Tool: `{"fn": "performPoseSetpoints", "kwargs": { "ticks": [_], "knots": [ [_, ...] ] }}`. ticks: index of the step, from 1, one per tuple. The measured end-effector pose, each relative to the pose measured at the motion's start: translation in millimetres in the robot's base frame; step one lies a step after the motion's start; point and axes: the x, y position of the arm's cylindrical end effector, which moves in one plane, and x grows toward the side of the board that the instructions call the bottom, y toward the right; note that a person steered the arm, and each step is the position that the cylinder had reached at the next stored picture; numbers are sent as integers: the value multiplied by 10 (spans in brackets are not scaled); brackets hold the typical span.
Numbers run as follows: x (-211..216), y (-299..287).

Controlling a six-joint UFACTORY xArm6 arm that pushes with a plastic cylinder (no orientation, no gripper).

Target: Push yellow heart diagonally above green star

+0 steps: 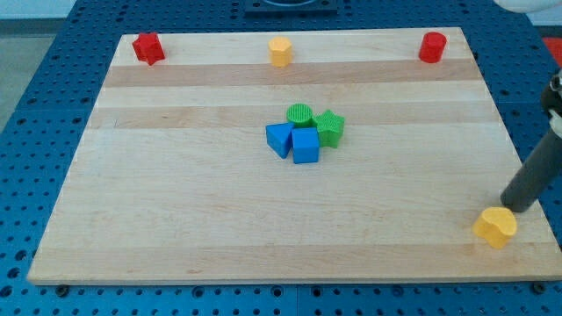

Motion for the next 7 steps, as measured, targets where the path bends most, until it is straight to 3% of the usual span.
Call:
{"fn": "performPoseSetpoints", "kwargs": {
  "ticks": [3, 5, 7],
  "knots": [
    [444, 371],
    [727, 251],
    [720, 147]
  ]
}}
